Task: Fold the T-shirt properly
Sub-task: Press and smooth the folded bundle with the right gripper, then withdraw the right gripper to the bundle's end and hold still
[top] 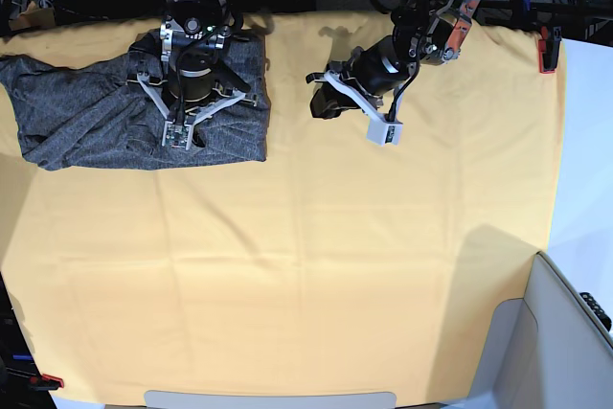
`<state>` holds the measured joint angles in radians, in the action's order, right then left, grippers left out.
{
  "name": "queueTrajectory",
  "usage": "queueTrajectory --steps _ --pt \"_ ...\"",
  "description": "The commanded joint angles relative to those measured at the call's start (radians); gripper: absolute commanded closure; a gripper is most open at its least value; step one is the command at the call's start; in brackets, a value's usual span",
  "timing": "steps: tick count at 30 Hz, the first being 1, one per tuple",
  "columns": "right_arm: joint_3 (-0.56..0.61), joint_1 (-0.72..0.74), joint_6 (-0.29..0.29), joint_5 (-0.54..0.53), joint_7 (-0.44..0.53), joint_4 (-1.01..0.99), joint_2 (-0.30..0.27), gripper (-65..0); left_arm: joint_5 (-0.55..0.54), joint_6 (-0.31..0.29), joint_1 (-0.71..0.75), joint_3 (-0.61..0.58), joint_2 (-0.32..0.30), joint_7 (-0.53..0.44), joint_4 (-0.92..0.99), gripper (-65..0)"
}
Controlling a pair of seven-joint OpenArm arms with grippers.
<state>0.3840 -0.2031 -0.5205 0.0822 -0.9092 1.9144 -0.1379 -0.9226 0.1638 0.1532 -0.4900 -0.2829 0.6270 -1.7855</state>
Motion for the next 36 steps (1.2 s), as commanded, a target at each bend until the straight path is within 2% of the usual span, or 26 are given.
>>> queueTrajectory --steps 1,6,11,16,24,30,36 --pt "-0.001 0.017 -0.003 0.017 0.022 0.003 -0.001 0.0 -0.003 -0.013 -0.007 0.001 -0.002 -0.014 -0.015 -4.4" --pt "-0.004 0.029 -0.003 0.017 0.017 -0.049 -0.001 0.0 -0.003 -0.013 -0.007 0.001 -0.002 -0.014 -0.015 -4.4" --pt "-0.023 0.067 -0.003 0.017 -0.05 -0.048 -0.015 0.0 -0.003 -0.013 -0.007 0.001 -0.002 -0.012 -0.015 -4.4" --pt "-0.115 0.08 -0.003 0.017 -0.057 -0.046 -0.016 0.0 -0.003 -0.013 -0.007 0.001 -0.002 -0.012 0.008 -4.4" --pt "-0.228 0.083 -0.003 0.018 -0.054 -0.051 -0.087 0.0 -0.003 -0.016 -0.007 0.001 -0.002 -0.012 0.037 -4.4" --pt "-0.336 0.1 -0.003 0.018 -0.05 -0.051 -0.087 0.0 -0.003 -0.017 -0.008 0.001 -0.002 -0.012 0.037 -4.4" --pt "-0.348 0.106 -0.003 0.018 -0.05 0.018 -0.081 0.0 -0.003 -0.017 -0.008 0.001 -0.002 -0.012 0.037 -4.4"
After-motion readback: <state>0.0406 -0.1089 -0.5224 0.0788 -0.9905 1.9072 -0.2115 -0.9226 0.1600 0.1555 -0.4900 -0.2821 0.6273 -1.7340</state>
